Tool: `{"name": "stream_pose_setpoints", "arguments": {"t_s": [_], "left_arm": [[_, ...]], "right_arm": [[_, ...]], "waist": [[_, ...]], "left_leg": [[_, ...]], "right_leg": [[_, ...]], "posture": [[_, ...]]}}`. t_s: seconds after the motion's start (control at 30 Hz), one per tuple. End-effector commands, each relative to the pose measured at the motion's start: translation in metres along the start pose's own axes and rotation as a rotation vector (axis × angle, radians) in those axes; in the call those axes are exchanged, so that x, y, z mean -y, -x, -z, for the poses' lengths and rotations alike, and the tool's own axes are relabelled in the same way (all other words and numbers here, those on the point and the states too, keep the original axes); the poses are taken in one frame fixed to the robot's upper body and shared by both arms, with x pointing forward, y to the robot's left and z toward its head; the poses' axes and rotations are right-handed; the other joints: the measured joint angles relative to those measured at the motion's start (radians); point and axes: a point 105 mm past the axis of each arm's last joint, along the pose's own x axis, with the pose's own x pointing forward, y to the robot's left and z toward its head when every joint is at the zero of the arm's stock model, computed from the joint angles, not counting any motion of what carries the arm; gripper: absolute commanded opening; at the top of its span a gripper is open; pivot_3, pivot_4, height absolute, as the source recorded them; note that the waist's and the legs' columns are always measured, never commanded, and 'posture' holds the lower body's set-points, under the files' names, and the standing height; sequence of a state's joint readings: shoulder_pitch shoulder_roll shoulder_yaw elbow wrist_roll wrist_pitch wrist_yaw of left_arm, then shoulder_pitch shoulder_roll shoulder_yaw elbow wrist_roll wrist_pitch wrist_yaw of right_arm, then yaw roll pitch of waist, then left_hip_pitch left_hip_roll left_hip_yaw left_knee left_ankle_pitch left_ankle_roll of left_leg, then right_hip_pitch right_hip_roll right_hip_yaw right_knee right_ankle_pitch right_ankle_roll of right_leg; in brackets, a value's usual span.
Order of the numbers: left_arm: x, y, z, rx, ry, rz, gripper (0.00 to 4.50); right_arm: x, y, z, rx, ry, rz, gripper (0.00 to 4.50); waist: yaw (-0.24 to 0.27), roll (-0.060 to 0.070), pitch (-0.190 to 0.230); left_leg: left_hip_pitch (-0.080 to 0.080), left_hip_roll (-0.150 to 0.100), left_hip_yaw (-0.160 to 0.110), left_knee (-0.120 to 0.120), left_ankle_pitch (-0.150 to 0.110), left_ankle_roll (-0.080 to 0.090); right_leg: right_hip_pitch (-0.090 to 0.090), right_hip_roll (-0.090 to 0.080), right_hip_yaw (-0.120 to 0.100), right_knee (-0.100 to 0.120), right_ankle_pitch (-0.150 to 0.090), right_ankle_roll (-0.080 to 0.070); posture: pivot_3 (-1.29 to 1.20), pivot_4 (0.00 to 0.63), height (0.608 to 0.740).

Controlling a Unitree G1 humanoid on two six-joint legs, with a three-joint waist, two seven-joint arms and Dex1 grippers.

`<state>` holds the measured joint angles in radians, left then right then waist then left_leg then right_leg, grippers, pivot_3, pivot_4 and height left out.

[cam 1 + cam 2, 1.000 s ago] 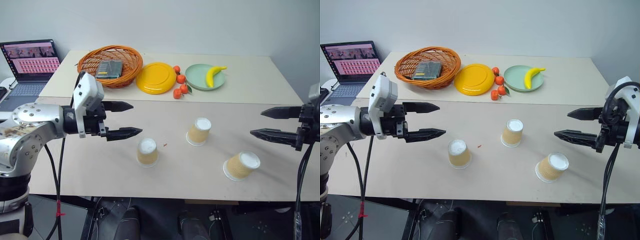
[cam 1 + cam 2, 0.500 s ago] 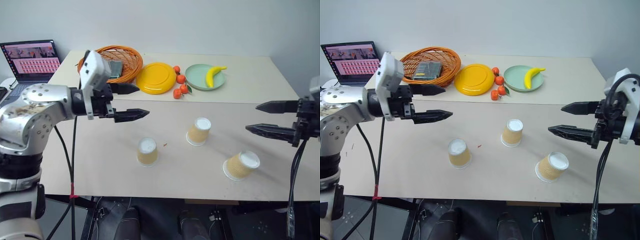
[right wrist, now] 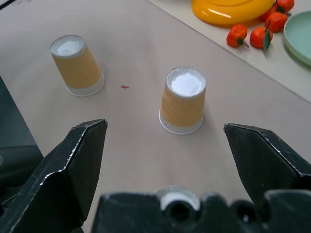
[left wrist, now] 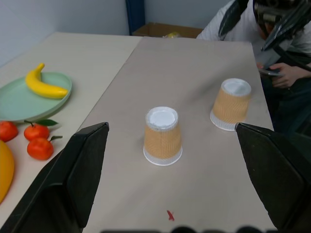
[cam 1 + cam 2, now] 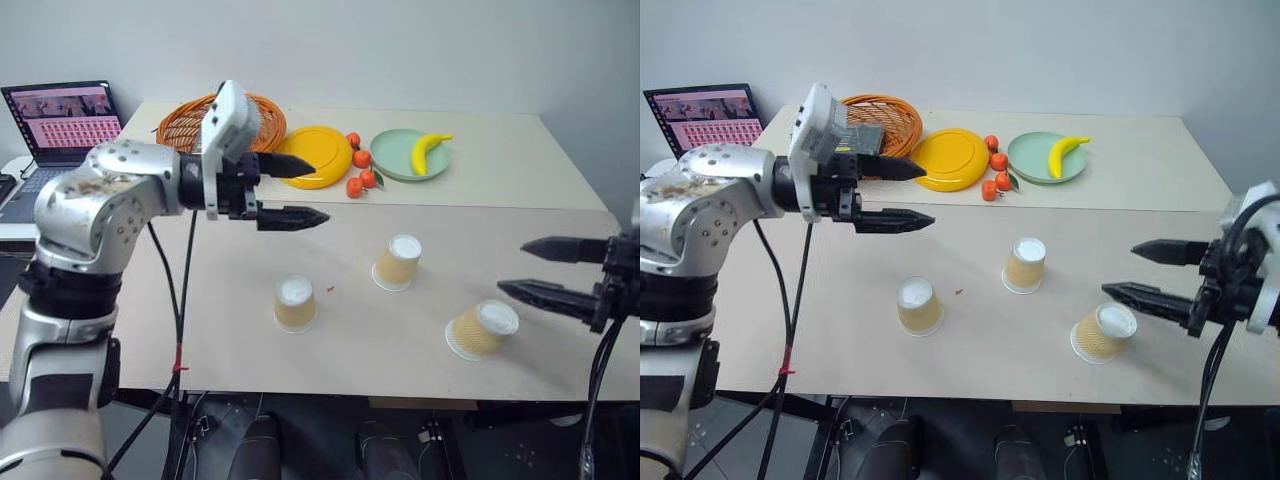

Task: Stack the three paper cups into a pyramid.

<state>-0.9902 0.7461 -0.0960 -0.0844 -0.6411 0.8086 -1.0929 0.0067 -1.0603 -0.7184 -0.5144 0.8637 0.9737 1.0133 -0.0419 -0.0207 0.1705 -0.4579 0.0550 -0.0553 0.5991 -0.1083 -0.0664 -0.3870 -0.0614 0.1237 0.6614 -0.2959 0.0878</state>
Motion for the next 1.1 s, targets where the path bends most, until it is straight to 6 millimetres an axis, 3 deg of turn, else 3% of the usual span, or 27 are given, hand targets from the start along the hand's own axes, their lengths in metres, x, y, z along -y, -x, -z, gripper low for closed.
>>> {"name": "stream_pose_setpoints", "arguments": {"t_s": [0.03, 0.23, 0.37, 0.57, 0.9, 1.1], "left_arm": [[-0.001, 0.001, -0.012, 0.016, -0.057, 0.005, 4.44], [-0.004, -0.001, -0.013, 0.034, -0.046, 0.005, 4.44], [-0.004, -0.002, -0.013, 0.040, -0.038, 0.008, 4.44], [-0.006, -0.003, -0.013, 0.038, -0.039, -0.007, 4.44], [-0.010, -0.003, -0.011, 0.029, -0.038, -0.027, 4.44], [-0.011, 0.000, -0.006, 0.014, -0.032, -0.035, 4.44]], "right_arm": [[-0.004, 0.001, 0.004, 0.006, 0.016, 0.030, 4.50], [0.011, 0.000, 0.019, 0.069, -0.055, 0.106, 4.50], [0.018, -0.005, 0.040, 0.026, -0.064, 0.136, 4.50], [0.015, -0.014, 0.054, -0.003, -0.083, 0.112, 4.50], [0.013, -0.026, 0.061, -0.012, -0.096, 0.094, 4.50], [0.013, -0.026, 0.081, -0.084, -0.107, 0.097, 4.50]], "waist": [[-0.002, 0.000, 0.000], [-0.001, 0.000, 0.000], [-0.001, 0.000, 0.000], [-0.001, 0.000, 0.000], [0.000, 0.000, 0.000], [0.001, 0.000, 0.000]], "left_leg": [[0.000, 0.000, 0.000, 0.000, 0.000, 0.000], [0.000, 0.000, 0.000, 0.002, 0.000, 0.000], [0.000, 0.000, -0.001, 0.003, 0.000, 0.000], [0.000, 0.000, -0.001, 0.003, 0.000, 0.000], [0.000, 0.000, -0.001, 0.003, 0.000, 0.000], [0.000, 0.000, -0.001, 0.003, 0.000, 0.000]], "right_leg": [[0.000, 0.000, 0.000, 0.000, 0.000, 0.000], [0.000, 0.000, 0.000, 0.001, 0.000, 0.000], [0.001, 0.000, 0.000, 0.002, -0.001, 0.002], [0.001, 0.000, 0.000, 0.002, -0.004, 0.006], [0.001, 0.000, 0.000, 0.002, -0.004, 0.007], [0.001, 0.000, 0.000, 0.002, -0.004, 0.007]], "posture": [[0.00, 0.150, 0.732], [0.00, 0.150, 0.732], [0.00, 0.150, 0.732], [0.00, 0.150, 0.732], [0.00, 0.150, 0.732], [0.00, 0.150, 0.732]]}}
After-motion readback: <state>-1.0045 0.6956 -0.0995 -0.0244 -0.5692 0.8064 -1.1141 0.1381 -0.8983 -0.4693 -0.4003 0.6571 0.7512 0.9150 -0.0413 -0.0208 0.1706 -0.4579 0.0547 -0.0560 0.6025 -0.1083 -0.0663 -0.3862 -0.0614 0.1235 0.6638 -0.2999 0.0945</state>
